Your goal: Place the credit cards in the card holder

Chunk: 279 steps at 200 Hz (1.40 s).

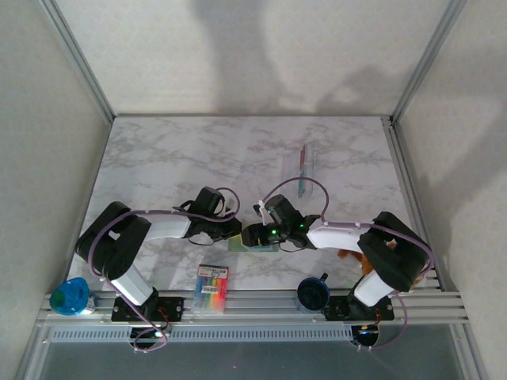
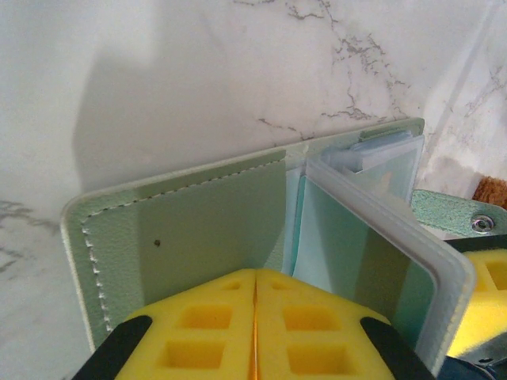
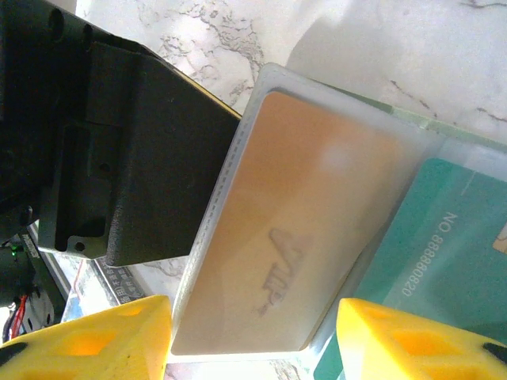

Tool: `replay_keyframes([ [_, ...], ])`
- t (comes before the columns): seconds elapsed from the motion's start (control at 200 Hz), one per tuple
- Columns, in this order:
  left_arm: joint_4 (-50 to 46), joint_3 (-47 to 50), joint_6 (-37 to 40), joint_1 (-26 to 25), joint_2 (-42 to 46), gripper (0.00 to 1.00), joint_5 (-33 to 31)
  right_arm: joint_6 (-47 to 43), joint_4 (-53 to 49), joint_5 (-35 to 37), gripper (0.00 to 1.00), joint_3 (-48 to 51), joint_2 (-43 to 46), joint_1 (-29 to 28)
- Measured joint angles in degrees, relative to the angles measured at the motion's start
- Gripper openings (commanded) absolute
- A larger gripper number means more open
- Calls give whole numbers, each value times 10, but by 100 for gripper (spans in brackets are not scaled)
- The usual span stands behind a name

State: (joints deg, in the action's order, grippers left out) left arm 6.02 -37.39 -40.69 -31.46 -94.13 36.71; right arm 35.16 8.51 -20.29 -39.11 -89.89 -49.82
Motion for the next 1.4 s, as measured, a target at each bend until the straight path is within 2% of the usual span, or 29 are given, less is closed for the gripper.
replay_keyframes([
  [0.11, 0, 0, 0, 0, 0, 8, 0, 0, 0, 2, 52, 0, 1, -1],
  [0.245, 0, 0, 0, 0, 0, 8, 0, 0, -3, 12, 53, 1, 6, -2],
  [0.496, 0, 0, 0, 0, 0, 8, 0, -12, -26, 37, 42, 1, 29, -3],
  [1.036, -1, 0, 0, 0, 0, 8, -1, -13, -112, 122, 41, 7, 69, -3],
  [1.397, -15, 3, 5, 6, 9, 8, -3, -15, -123, 125, 38, 11, 69, -3],
])
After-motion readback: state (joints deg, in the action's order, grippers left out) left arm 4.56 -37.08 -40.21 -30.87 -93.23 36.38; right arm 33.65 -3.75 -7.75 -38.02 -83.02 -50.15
